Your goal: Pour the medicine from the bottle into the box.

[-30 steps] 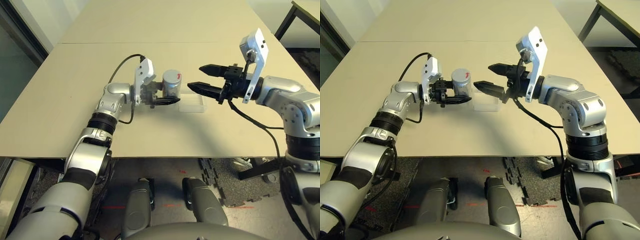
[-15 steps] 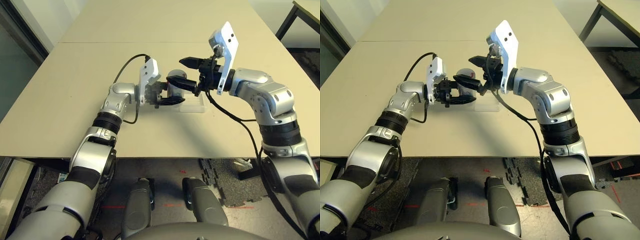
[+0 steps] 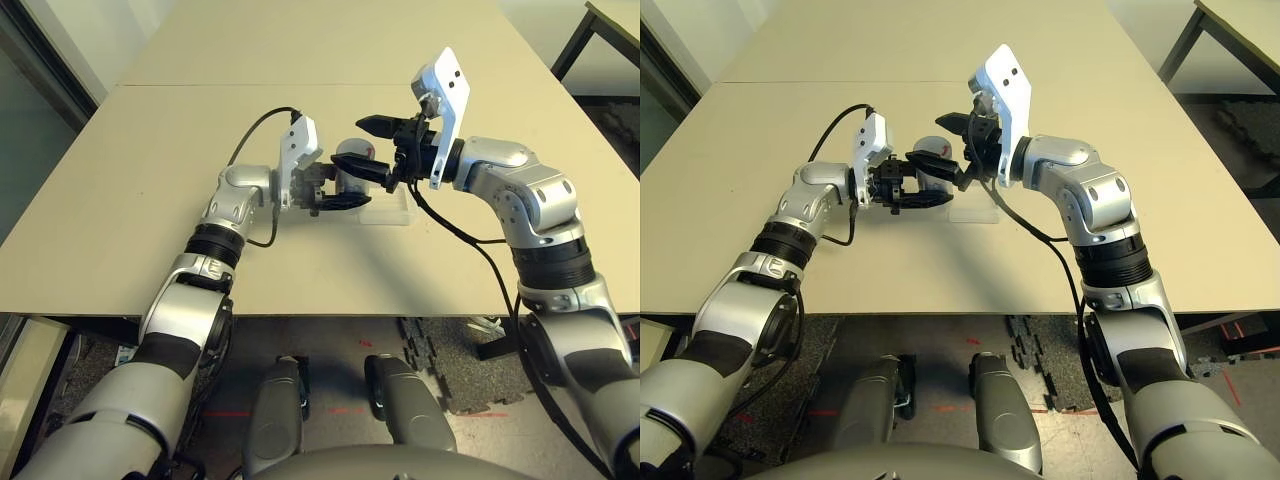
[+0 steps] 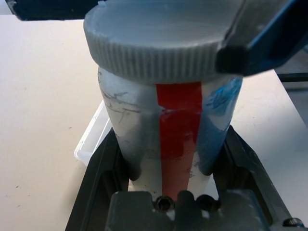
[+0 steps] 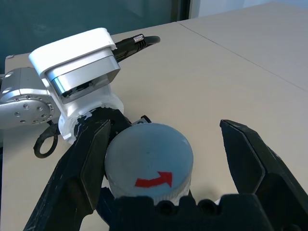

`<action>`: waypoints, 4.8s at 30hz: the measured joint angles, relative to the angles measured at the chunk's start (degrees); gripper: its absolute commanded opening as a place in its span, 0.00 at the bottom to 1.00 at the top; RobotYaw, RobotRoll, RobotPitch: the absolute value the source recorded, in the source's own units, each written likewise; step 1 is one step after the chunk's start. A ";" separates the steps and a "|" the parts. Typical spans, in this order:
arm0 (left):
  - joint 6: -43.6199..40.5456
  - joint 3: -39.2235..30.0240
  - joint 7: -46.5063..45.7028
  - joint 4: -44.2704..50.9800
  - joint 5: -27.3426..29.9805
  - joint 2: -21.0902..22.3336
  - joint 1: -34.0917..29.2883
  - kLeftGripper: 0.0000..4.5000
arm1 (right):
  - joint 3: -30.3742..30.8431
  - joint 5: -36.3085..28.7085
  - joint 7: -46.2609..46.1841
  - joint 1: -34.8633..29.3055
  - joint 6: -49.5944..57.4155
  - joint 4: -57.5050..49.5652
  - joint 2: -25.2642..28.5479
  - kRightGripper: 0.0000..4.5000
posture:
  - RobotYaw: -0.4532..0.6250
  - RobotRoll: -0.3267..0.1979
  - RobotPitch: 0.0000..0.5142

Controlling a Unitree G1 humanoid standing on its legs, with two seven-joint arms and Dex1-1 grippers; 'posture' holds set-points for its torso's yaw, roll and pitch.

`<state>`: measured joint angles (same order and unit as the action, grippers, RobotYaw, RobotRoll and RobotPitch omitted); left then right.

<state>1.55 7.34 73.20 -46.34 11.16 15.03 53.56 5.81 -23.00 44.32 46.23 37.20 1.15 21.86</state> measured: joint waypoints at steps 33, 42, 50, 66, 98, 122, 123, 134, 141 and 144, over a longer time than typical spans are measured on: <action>-0.92 -0.50 0.26 0.43 -0.10 0.65 0.00 0.56 | -9.32 -3.46 -4.39 -10.72 4.61 -6.58 9.56 1.00 | 0.20 0.62 0.24; -0.58 -0.50 0.35 0.40 -0.11 0.62 0.01 0.56 | -9.09 -8.20 -3.18 -11.25 9.77 -12.67 10.14 1.00 | 0.19 0.62 0.24; -0.24 -0.47 0.42 0.23 -0.14 0.10 0.04 0.56 | -5.96 -9.22 -3.17 -6.27 11.04 -13.03 6.16 1.00 | 0.20 0.62 0.25; -0.16 -0.46 0.76 0.26 -0.15 -0.13 0.05 0.56 | -1.39 -7.04 -0.68 -2.60 8.97 -9.40 4.04 0.81 | 0.21 0.62 0.26; -1.00 -1.67 -0.63 2.83 -0.03 -0.09 -0.28 0.56 | -2.02 -6.69 -1.22 2.30 10.43 -5.51 2.47 0.56 | 0.20 0.62 0.27; -1.46 -2.11 -4.16 2.59 -0.55 -1.82 -0.98 0.56 | -5.39 0.53 -9.79 5.61 1.25 2.52 0.95 0.56 | 0.22 0.62 0.27; -1.28 -2.92 -5.14 2.60 -0.17 -2.34 -0.28 0.56 | -5.48 1.29 -10.78 5.59 0.44 3.67 0.92 0.56 | 0.22 0.62 0.26; 5.80 -8.61 -24.71 -2.84 -1.40 -3.21 2.02 0.56 | -11.02 7.82 -26.41 2.72 -7.38 12.31 -3.95 0.56 | 0.24 0.62 0.23; 13.02 -11.30 -40.37 -12.90 -3.78 -3.49 2.44 0.56 | -11.71 11.13 -32.08 -2.86 -16.17 20.47 -7.36 0.56 | 0.25 0.62 0.21; 14.41 -12.01 -45.04 -16.94 -4.43 -4.09 3.17 0.56 | -12.03 12.12 -33.23 -3.61 -19.98 24.33 -7.71 0.56 | 0.25 0.62 0.21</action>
<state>15.96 -4.68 28.16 -63.29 6.74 10.94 56.73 -6.22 -10.87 11.08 42.62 17.22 25.48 14.15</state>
